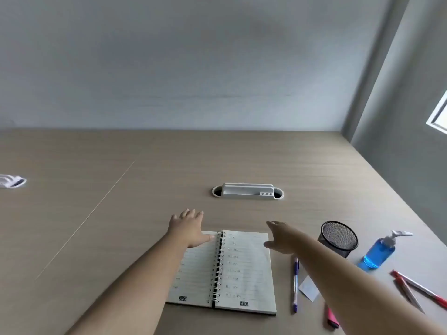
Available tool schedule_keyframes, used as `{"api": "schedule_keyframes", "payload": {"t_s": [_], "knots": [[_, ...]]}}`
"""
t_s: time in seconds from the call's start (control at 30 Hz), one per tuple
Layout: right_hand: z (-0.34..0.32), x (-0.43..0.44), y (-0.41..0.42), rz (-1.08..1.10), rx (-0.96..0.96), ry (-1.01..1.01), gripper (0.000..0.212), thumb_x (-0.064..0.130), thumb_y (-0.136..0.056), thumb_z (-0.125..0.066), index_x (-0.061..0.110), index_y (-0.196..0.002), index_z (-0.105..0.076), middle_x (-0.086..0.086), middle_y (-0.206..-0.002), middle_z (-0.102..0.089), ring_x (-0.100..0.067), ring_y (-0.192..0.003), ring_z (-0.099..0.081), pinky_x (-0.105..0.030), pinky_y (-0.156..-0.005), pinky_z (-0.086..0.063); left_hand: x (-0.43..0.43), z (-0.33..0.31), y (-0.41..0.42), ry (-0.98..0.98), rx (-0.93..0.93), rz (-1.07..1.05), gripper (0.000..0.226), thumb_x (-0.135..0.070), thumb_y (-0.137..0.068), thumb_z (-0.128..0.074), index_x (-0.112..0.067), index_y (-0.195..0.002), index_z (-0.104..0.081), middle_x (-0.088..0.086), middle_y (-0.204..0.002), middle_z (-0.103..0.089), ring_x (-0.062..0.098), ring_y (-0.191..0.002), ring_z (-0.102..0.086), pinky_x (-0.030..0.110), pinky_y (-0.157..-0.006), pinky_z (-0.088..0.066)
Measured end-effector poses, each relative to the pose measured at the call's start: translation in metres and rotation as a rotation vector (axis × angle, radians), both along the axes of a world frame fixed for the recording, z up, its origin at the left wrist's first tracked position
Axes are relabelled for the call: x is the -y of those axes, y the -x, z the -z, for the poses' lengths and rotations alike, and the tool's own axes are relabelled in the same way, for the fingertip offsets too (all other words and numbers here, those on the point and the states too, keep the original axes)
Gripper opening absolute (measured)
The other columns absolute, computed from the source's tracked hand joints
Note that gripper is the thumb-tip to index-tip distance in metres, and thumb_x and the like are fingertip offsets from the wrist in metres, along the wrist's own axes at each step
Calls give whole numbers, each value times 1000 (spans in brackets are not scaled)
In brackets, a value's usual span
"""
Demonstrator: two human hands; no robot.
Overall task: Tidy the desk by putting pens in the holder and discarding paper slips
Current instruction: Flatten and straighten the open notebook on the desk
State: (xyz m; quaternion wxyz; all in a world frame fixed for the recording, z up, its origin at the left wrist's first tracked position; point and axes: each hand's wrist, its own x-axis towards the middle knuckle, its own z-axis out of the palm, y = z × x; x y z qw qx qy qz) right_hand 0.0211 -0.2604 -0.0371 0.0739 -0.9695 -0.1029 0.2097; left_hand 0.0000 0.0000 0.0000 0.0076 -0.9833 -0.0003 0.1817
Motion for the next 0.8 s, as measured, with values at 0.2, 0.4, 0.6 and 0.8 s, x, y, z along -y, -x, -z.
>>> {"api": "schedule_keyframes", "payload": {"t_s": [0.2,0.4,0.6,0.8], "knots": [[46,-21,0,-50,-65,9,88,46,-85,-57,12,-149,-7,-7,-161,-3,-26,-148,-5,-44,-119,-20,-4,67,15,-9,-168,16,92,-68,-83,-41,-21,-152,-4,5,-163,-3,20,-150,-3,45,-120,-10],[62,-32,-18,-42,-148,1,132,43,-58,-83,13,-149,8,-3,-161,4,-25,-148,3,-44,-120,-8,-6,90,20,51,-233,7,95,-73,-81,-41,-22,-152,-6,3,-163,0,22,-150,-7,44,-120,-15],[58,-38,-26,-56,-130,96,141,50,-50,-84,10,-148,9,-6,-160,-11,-26,-148,-6,-47,-121,-11,-11,94,18,37,-243,18,98,-77,-79,-38,-23,-153,-4,2,-163,3,23,-150,-11,43,-119,-20],[53,-41,-18,-130,-22,175,138,56,-52,-80,8,-149,5,-6,-155,-25,-28,-141,-23,-43,-115,-26,-10,92,19,44,-260,22,96,-75,-81,-37,-22,-153,-1,4,-163,6,23,-150,-7,42,-120,-18]]}}
